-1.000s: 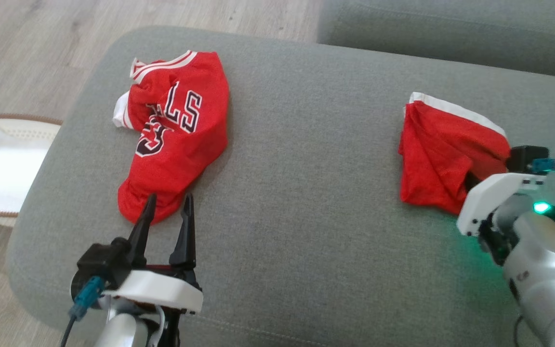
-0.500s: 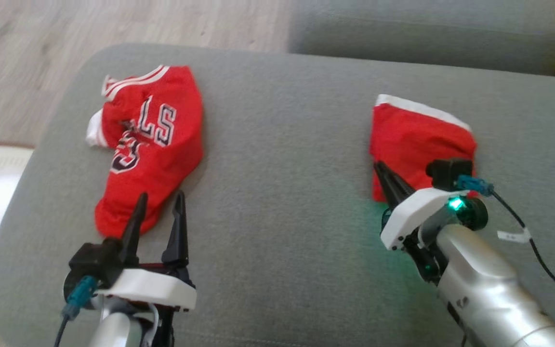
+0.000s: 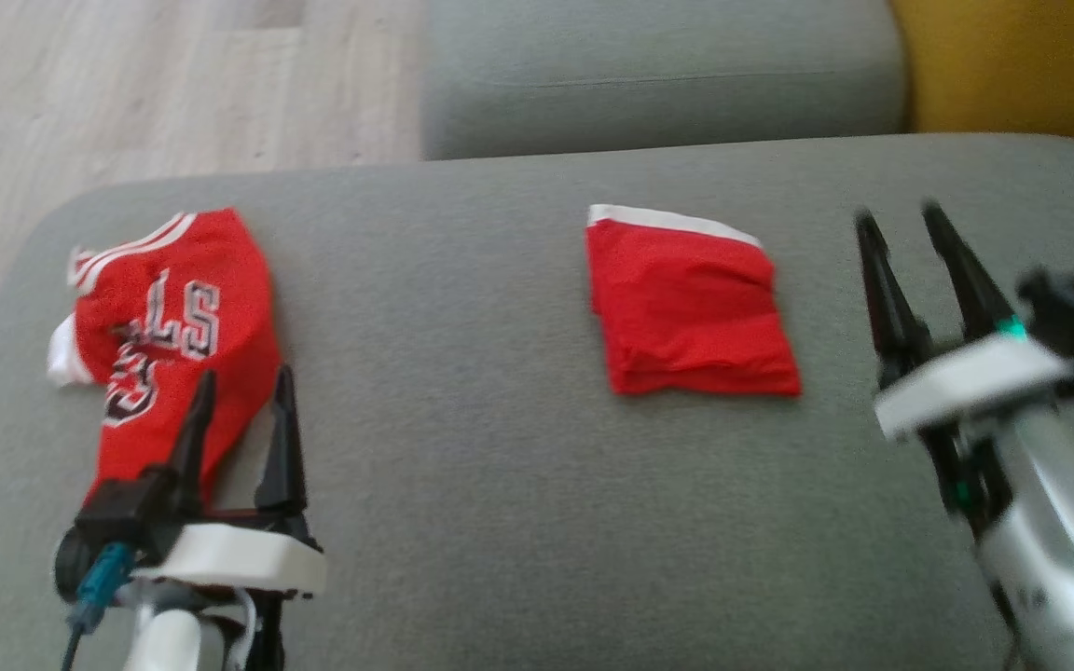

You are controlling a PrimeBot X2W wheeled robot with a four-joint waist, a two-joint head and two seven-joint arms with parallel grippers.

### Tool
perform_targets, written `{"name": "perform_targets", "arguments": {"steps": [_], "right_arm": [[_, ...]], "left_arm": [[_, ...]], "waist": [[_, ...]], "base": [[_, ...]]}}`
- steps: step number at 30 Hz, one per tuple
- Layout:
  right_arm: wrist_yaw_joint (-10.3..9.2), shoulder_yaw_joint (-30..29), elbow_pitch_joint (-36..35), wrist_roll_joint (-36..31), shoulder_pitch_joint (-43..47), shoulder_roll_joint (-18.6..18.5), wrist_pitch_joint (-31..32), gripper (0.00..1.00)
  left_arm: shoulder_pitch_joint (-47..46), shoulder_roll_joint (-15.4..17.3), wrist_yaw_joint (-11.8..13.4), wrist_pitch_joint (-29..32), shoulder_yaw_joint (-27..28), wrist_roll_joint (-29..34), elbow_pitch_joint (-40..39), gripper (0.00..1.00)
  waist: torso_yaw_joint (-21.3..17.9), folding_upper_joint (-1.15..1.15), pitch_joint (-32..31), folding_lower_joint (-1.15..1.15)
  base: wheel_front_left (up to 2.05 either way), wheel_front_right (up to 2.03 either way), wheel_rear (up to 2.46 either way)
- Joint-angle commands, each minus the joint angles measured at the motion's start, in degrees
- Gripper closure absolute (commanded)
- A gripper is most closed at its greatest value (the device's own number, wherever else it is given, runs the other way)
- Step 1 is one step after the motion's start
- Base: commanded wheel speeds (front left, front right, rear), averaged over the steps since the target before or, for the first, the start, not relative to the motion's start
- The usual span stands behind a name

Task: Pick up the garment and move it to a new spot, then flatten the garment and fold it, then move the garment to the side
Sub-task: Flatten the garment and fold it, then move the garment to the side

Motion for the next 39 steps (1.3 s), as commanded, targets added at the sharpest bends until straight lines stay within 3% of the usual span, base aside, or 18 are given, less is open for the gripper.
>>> {"name": "perform_targets", "arguments": {"steps": [1,11,24,30,39], "right_arm": [[0.43,-1.2,-2.5,-1.6,2.8,0.2,-0.6,0.0],[0.43,-14.1,-9.1,-13.7,19.4,7.1,-0.6,0.0],[0.43,-15.8,-11.7,-17.4,20.1,8.8,0.3,0.0],[0.43,-14.4,-10.2,-15.3,13.2,7.9,6.2,0.0],[0.43,-11.2,7.9,-7.0,-7.8,4.0,22.1,0.0]], "left_arm": [[-2.4,0.5,0.1,-0.3,2.7,0.8,-1.9,0.0],[-0.8,0.2,-0.1,-0.3,3.0,5.8,-1.4,0.0],[-0.5,-0.1,-0.2,-0.3,2.8,6.1,-0.8,0.0],[-1.3,-0.2,-0.2,-0.3,1.9,5.8,-0.6,0.0],[-4.7,-0.2,0.2,-0.3,-2.5,4.6,-1.0,0.0]], "waist": [[-1.7,0.0,-0.5,0.0],[-3.4,0.0,0.0,0.0],[-2.6,0.0,0.2,0.0],[-1.5,0.0,1.4,0.0],[4.7,0.0,7.5,0.0]], "base": [[0.0,0.0,0.0],[0.0,0.0,0.0],[0.0,0.0,0.0],[0.0,0.0,0.0],[0.0,0.0,0.0]]}}
